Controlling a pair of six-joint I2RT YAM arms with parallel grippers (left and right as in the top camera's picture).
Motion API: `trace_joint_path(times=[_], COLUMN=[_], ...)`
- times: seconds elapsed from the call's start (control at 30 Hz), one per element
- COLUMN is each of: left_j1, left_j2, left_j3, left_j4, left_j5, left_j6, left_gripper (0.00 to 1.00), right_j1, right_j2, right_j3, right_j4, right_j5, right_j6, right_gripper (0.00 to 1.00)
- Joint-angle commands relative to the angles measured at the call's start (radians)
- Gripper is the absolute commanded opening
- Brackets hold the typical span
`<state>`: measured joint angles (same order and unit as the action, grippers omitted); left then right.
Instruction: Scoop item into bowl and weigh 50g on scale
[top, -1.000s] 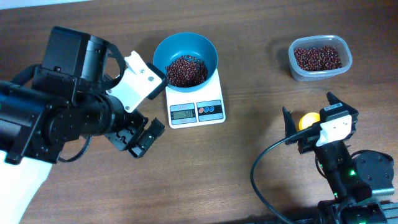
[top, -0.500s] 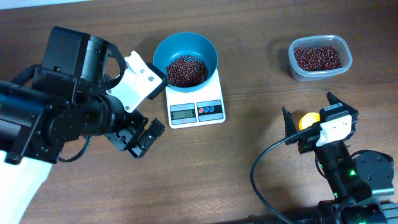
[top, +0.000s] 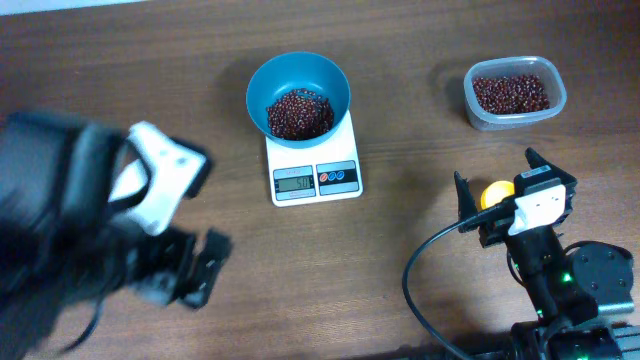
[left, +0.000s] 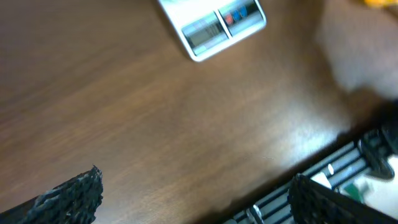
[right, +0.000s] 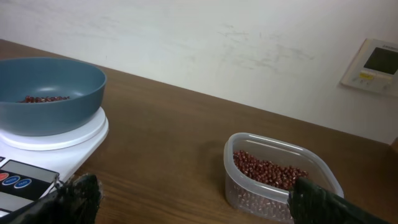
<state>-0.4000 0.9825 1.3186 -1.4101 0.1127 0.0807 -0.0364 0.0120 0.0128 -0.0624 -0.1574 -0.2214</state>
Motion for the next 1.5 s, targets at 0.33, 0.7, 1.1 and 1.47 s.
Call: trace_joint_path(times=[0.33,0.7,1.1,1.47], left_j1=[0.001,0.001,0.409,0.416], left_j2=[-0.394,-0.394,-0.832,-0.978], left_j3=[-0.220,-0.697,-1.018,-1.310], left_j4=[0.273,0.926,1.123,1.469], left_j5=[-0.209,-0.208,0.143,0.034], left_j6=[-0.163,-0.065,0.071,-0.073], left_gripper=[0.99,0.99,0.99,0.99], right_j1=[-0.004,-0.004,-0.004,-0.004], right_j2=[-0.009,-0.009,-0.009,-0.009], right_j3=[-0.007,-0.007,-0.007,-0.007], right_j4=[-0.004,-0.004,-0.004,-0.004], right_j5=[0.008,0.008,0.008,0.008], right_j6=[-0.007,-0.007,-0.007,-0.007], right_gripper=[0.98,0.99,0.99,0.99])
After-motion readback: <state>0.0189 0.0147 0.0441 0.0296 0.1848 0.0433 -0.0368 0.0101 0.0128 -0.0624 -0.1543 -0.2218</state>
